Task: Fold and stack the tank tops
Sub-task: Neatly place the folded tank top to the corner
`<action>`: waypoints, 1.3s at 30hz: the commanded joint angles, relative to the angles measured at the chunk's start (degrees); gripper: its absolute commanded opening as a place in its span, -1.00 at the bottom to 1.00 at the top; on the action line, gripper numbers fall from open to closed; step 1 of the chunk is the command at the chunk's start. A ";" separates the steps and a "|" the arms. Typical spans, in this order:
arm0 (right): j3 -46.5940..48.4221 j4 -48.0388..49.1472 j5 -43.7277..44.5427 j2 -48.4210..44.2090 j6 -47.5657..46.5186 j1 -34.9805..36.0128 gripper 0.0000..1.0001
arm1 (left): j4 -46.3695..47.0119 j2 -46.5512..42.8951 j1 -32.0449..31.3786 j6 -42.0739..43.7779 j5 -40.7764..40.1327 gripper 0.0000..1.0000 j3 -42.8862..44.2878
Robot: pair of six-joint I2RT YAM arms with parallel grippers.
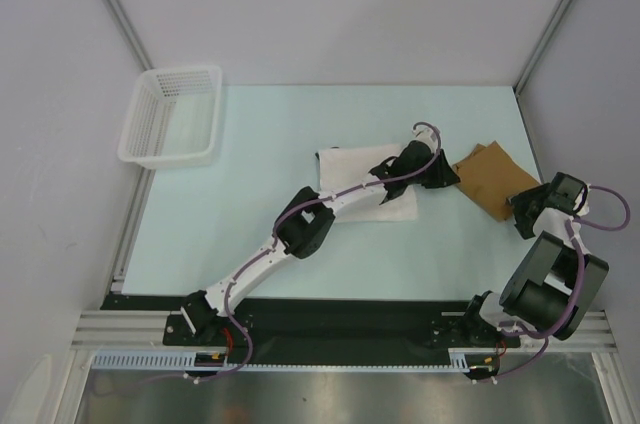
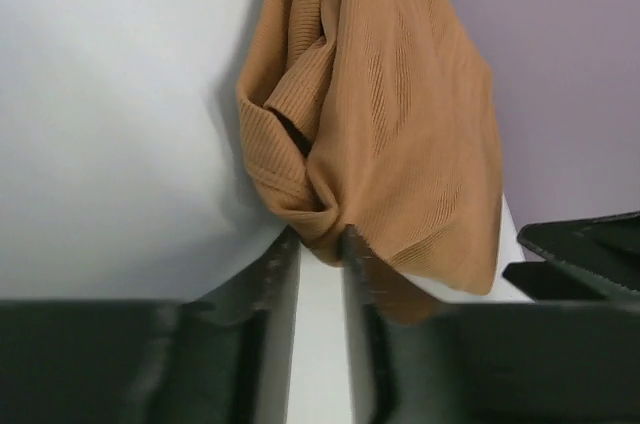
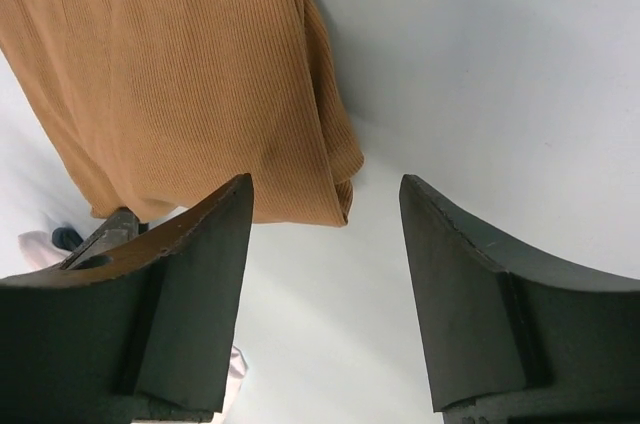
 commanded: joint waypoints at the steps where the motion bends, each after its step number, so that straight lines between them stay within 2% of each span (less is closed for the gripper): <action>1: 0.55 0.25 1.53 -1.43 -0.43 0.23 0.28 | 2.07 -1.51 0.52 0.06 -0.44 -0.51 2.12; 4: 0.55 0.69 1.35 -1.16 -0.51 0.23 0.25 | 3.92 -2.48 1.40 0.23 -0.17 -0.81 0.98; 5: 0.63 0.69 1.00 -0.81 -0.60 0.23 0.25 | 4.09 -2.92 1.66 0.41 -0.35 -0.99 1.06; 10: 0.29 0.86 0.65 -0.63 -0.87 0.23 0.24 | 5.41 -5.02 2.46 1.90 1.14 -0.99 -0.68; 13: 0.02 0.78 0.38 -1.25 -0.95 0.23 0.23 | 8.21 -10.38 2.54 1.99 2.37 -0.99 -9.19; 17: -0.33 0.16 -0.06 -2.39 -1.74 0.23 0.25 | 15.33 -20.48 2.19 0.50 0.10 -0.99 -29.20; 21: -0.77 -0.80 -1.37 -3.71 -2.97 0.05 0.40 | 20.96 -29.52 0.96 -2.65 -2.72 -0.99 -41.80; 24: -1.21 -0.19 -4.79 -4.15 -4.64 -0.21 0.44 | 24.74 -32.45 0.00 -3.72 -4.30 -0.99 -48.67; 25: -1.30 0.25 -5.93 -4.59 -5.17 -0.21 0.46 | 24.84 -33.41 -0.18 -3.55 -4.39 -0.89 -49.29; 26: -1.82 1.12 -7.86 -4.85 -5.87 -0.21 0.48 | 23.71 -33.51 -0.36 -3.37 -3.61 -0.63 -49.03; 27: -2.09 1.65 -8.58 -5.38 -6.22 -0.30 0.50 | 22.65 -33.33 -0.36 -3.02 -2.99 -0.29 -48.16; 28: -2.26 2.18 -9.02 -5.99 -6.49 -0.21 0.52 | 21.25 -32.46 -0.36 -2.58 -2.29 0.15 -47.02; 31: -2.09 3.67 -11.13 -5.91 -7.28 0.23 0.52 | 15.53 -31.31 -0.09 -0.73 -1.67 0.53 -41.84; 32: -0.18 3.33 -11.91 -2.60 -7.98 1.18 0.49 | 11.00 -30.35 0.52 0.57 -2.45 0.82 -36.95; 33: -0.16 3.41 -11.92 -2.57 -7.99 1.19 0.49 | 9.47 -29.91 0.78 0.59 -2.46 0.82 -36.90; 35: 0.63 3.85 -12.01 -1.43 -8.34 1.98 0.44 | 5.44 -28.86 1.31 2.25 -3.51 0.96 -33.58; 39: 1.86 5.08 -10.70 1.38 -8.42 3.65 0.33 | -6.15 -25.52 3.24 4.98 -4.74 0.96 -23.31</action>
